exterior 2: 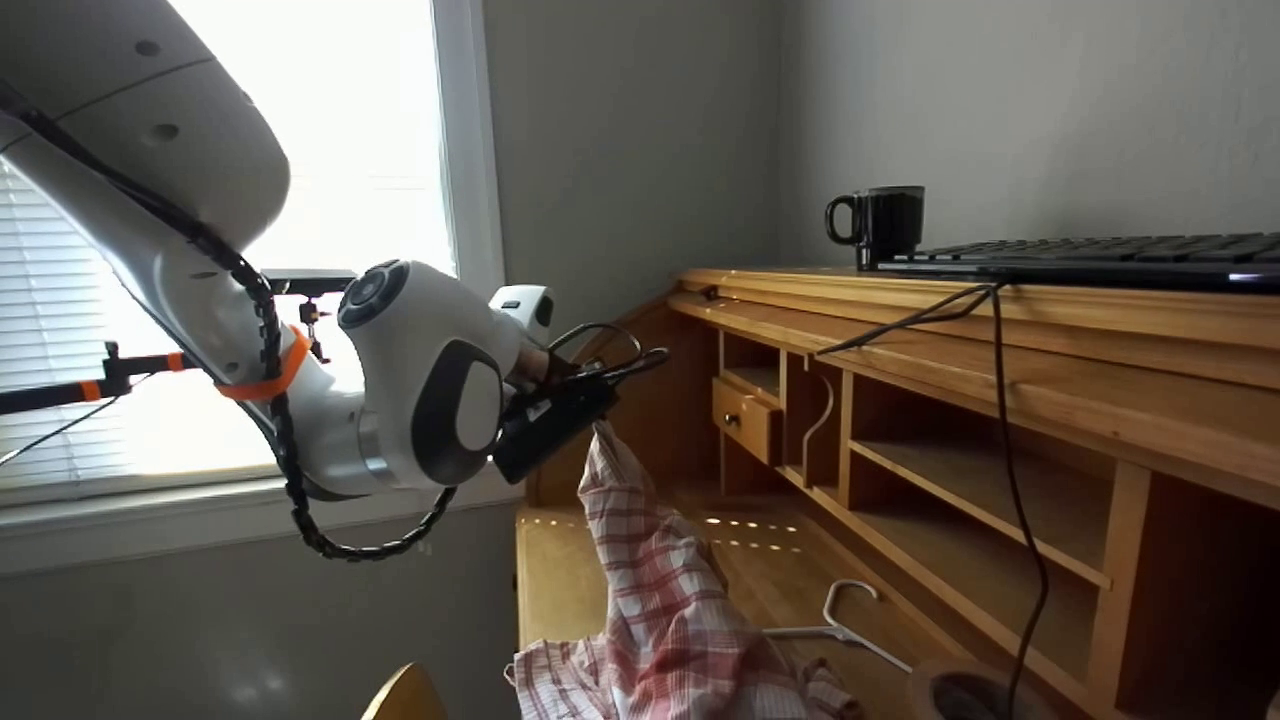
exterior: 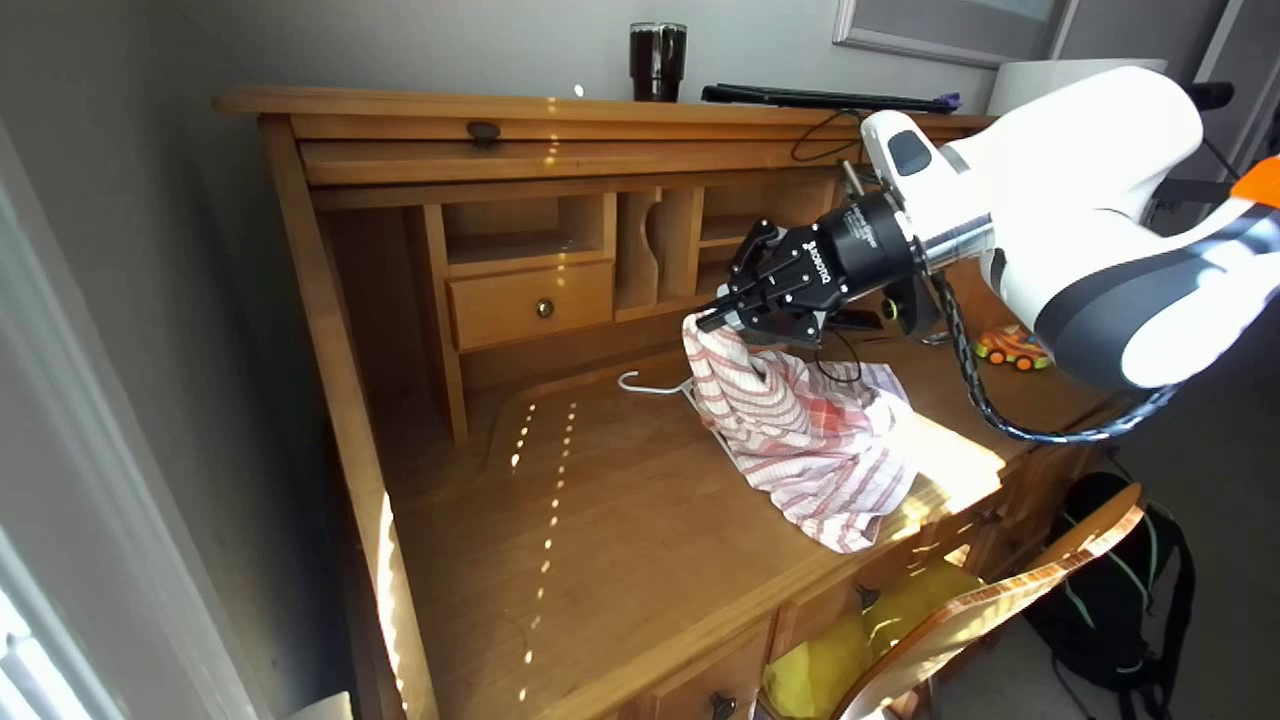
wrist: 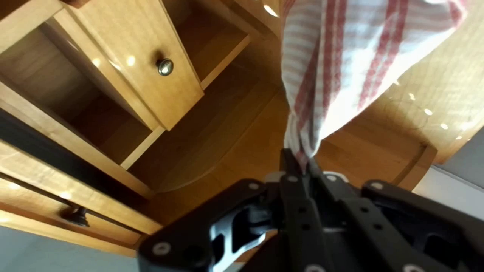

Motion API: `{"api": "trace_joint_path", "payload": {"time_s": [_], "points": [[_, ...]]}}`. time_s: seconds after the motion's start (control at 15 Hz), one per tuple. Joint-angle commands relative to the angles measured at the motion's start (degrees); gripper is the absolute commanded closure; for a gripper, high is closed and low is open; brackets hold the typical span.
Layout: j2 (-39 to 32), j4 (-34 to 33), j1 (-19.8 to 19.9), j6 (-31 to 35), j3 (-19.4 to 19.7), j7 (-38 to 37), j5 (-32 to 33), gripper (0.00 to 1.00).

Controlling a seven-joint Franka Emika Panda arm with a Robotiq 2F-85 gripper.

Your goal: Unfold the white and red towel.

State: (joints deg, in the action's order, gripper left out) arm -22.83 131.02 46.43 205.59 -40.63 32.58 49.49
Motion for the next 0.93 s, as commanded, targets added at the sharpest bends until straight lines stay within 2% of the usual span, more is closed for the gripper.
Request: {"api": "trace_joint_path", "payload": {"time_s": [0.0, 0.07, 0.13, 0.27, 0.53, 0.67, 0.87], "points": [[3.67, -2.79, -12.12, 1.23, 10.77, -6.12, -7.36, 0.99], [2.97, -1.74, -9.98, -0.32, 6.68, 0.95, -16.23, 0.99], [4.0, -2.12, -14.99, 0.45, 11.51, 0.57, -19.74, 0.99], [4.49, -1.89, -23.05, 0.94, 17.66, 4.38, -28.92, 0.99], [1.54, -1.84, -40.32, 3.75, 30.74, 15.42, -46.61, 0.99], [-0.63, -1.7, -46.99, 5.42, 33.98, 20.46, -54.44, 0.99], [-4.18, -2.65, -53.4, 9.83, 35.29, 22.58, -61.15, 0.99]]}}
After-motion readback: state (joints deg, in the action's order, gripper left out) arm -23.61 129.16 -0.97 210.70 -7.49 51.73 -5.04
